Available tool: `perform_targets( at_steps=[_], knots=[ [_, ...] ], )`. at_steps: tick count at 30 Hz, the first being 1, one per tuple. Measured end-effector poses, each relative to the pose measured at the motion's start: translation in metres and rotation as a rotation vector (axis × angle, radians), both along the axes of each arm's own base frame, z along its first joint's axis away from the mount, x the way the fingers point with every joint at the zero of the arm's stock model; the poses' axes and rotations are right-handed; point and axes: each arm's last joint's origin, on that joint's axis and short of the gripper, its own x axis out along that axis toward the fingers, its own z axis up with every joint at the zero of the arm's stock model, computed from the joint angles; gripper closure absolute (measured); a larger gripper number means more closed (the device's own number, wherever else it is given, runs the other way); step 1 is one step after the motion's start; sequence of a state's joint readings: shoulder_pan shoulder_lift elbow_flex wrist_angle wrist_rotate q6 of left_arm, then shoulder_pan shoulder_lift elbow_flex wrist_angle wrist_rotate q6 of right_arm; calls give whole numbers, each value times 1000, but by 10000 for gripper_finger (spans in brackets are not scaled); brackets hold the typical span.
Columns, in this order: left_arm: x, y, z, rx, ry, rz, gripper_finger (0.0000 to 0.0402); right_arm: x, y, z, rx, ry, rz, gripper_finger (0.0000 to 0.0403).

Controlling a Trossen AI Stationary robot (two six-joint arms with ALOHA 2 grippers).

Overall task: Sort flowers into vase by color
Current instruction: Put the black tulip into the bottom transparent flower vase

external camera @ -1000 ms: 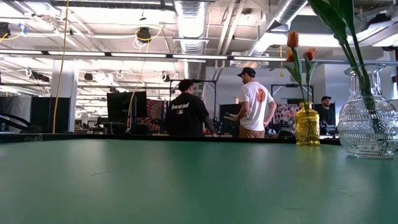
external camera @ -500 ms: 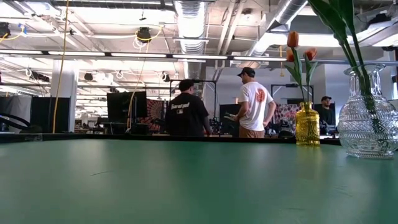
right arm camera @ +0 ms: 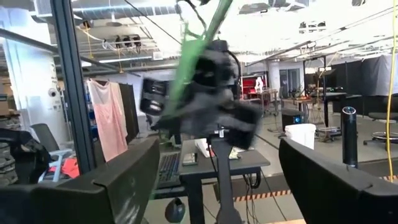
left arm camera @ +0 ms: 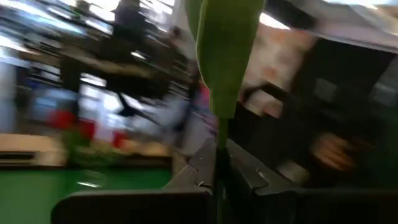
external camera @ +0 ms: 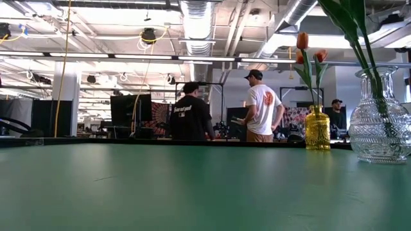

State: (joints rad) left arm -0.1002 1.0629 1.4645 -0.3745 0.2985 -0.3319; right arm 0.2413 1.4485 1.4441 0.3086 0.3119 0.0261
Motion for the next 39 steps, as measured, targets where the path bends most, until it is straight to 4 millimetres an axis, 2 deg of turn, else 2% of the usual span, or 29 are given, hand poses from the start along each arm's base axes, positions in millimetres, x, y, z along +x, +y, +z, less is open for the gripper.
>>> perform_targets(
  at_steps=[4, 9, 16, 23, 27, 31, 39],
  knots=[
    [-17, -18, 3, 46, -24, -236, 401, -1, -1, 0, -3, 12, -2, 45],
    [-42, -38, 10, 140, -146, -371, 401, 0, -1, -4, -7, 48, -1, 48],
    [-60, -66, 7, 218, -198, -576, 401, 1, 0, -9, 52, 92, 16, 49],
    [-74, -84, -17, 366, -3, -570, 401, 2, 0, -11, 136, 106, 36, 49],
    [-83, -91, -26, 420, 50, -563, 401, 2, 0, -11, 192, 105, 47, 49],
    [-89, -97, -48, 450, 61, -564, 401, 2, 0, -11, 239, 99, 57, 49],
    [-112, -75, -89, 326, -100, -536, 401, 2, 0, -11, 278, 96, 60, 49]
  ],
)
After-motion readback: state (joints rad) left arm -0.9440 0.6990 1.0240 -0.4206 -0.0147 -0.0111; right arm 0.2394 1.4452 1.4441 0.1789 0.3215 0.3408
